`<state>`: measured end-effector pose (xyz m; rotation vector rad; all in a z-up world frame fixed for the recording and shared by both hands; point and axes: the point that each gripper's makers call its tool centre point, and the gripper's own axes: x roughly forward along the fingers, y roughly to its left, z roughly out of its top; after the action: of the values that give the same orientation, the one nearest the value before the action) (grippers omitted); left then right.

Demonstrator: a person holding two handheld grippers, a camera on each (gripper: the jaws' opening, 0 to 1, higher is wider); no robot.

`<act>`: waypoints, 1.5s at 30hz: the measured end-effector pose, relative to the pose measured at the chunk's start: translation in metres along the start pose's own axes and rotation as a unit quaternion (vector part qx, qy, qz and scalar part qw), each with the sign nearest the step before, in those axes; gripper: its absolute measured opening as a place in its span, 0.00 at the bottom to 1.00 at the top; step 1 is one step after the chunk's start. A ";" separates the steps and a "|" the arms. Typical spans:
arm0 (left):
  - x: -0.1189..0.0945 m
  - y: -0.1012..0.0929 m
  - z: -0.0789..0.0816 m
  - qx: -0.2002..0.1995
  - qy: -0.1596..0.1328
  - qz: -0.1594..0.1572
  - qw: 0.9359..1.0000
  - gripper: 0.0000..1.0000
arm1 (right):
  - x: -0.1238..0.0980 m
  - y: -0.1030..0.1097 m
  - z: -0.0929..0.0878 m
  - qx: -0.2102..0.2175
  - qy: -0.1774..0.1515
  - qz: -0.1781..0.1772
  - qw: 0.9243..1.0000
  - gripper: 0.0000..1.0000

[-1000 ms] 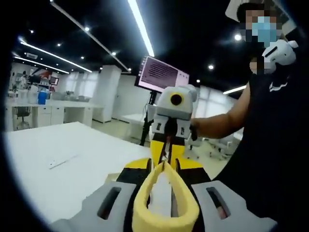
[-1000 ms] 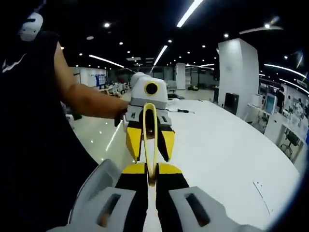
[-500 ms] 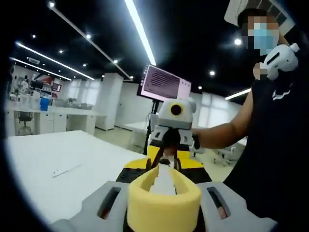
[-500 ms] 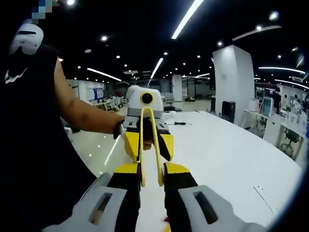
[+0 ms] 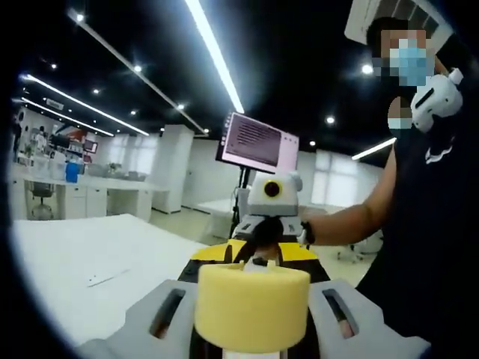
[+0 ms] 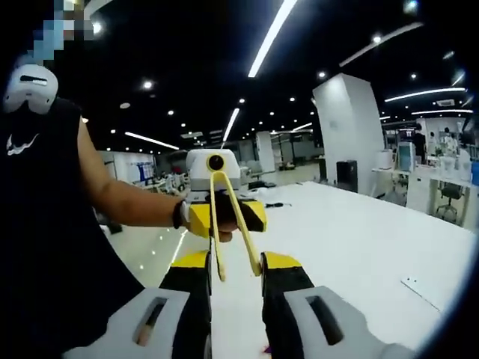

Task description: Place the target food into the container with the food tongs after gripping and lifting it, then release it inside without dropping or visibly crushing the food.

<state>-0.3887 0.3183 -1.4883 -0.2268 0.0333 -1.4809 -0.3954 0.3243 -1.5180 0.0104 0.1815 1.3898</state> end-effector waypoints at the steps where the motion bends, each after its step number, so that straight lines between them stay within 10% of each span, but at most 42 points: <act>1: 0.000 0.000 0.002 -0.001 -0.004 0.002 1.000 0.19 | 0.000 0.000 -0.001 0.001 0.000 -0.001 1.000 0.23; 16: -0.001 -0.013 -0.003 0.014 0.020 -0.019 1.000 0.16 | -0.004 0.008 0.004 -0.022 0.013 0.006 1.000 0.04; 45: 0.003 -0.017 -0.005 0.041 0.042 -0.017 0.998 0.14 | -0.004 0.013 0.010 -0.042 0.034 0.015 0.998 0.04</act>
<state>-0.4062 0.3131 -1.4894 -0.0996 0.0354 -1.5223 -0.4079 0.3234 -1.5058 -0.1038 0.1793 1.4287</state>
